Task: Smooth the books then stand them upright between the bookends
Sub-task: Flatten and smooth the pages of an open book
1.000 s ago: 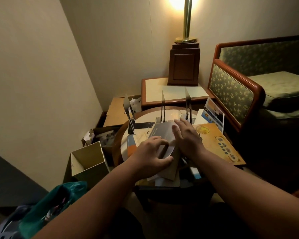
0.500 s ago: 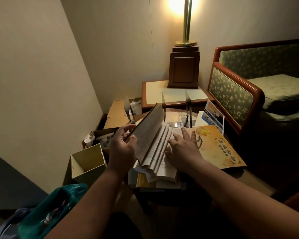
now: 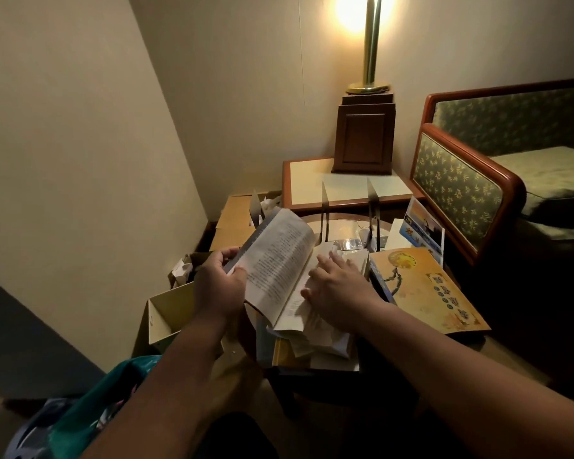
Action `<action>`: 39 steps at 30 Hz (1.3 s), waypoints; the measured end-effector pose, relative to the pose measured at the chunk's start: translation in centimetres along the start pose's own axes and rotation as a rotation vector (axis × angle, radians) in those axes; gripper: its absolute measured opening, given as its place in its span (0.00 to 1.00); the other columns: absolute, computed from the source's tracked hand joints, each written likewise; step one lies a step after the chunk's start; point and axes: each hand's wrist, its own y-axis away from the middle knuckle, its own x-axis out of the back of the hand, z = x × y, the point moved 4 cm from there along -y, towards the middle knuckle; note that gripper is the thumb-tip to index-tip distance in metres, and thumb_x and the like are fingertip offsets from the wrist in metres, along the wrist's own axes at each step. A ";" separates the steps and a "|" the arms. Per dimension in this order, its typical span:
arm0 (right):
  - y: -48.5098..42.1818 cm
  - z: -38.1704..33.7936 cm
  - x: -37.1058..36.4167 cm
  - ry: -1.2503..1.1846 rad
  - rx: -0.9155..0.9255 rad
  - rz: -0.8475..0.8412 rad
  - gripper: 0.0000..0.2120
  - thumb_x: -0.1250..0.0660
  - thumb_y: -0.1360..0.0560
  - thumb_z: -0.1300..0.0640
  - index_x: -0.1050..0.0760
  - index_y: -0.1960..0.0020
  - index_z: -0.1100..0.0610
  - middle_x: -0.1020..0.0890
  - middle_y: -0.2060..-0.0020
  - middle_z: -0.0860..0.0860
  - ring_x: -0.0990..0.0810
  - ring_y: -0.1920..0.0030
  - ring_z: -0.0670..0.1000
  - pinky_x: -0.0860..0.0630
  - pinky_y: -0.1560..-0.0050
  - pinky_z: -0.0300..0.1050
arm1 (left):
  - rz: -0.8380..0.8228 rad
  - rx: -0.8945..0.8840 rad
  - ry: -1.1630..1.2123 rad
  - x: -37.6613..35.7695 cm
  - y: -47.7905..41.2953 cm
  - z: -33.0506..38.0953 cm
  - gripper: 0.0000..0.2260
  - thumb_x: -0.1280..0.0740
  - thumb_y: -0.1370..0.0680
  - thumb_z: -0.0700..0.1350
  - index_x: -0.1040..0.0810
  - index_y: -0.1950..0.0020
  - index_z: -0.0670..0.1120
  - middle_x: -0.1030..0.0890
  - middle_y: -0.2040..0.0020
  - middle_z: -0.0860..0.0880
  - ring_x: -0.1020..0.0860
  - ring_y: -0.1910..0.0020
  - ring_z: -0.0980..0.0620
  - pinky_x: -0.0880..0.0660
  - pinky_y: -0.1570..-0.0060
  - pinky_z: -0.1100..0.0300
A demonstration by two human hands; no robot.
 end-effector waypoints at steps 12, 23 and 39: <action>-1.0 -0.2 -0.9 0.113 0.012 -0.211 0.36 0.50 0.22 0.30 0.65 0.22 0.37 0.59 0.20 0.52 0.65 0.22 0.59 0.64 0.26 0.66 | -0.194 -0.341 -0.894 -1.1 -1.2 -1.0 0.27 0.29 0.25 0.51 0.31 0.27 0.56 0.33 0.25 0.45 0.37 0.26 0.40 0.43 0.31 0.31; -1.5 0.8 -1.3 0.129 0.056 -0.252 0.35 0.54 0.23 0.29 0.63 0.22 0.39 0.59 0.20 0.50 0.67 0.23 0.57 0.62 0.25 0.67 | -0.608 -0.529 -0.776 -4.7 1.4 -2.3 0.31 0.54 0.19 0.64 0.45 0.19 0.52 0.48 0.18 0.52 0.52 0.20 0.51 0.60 0.25 0.36; 0.3 2.5 0.0 -0.177 0.035 -0.032 0.38 0.37 0.26 0.33 0.43 0.25 0.52 0.49 0.20 0.50 0.45 0.22 0.56 0.37 0.28 0.55 | -0.734 -0.245 -0.627 -6.7 5.5 -2.1 0.27 0.51 0.19 0.65 0.54 0.21 0.64 0.59 0.19 0.49 0.54 0.21 0.42 0.46 0.26 0.38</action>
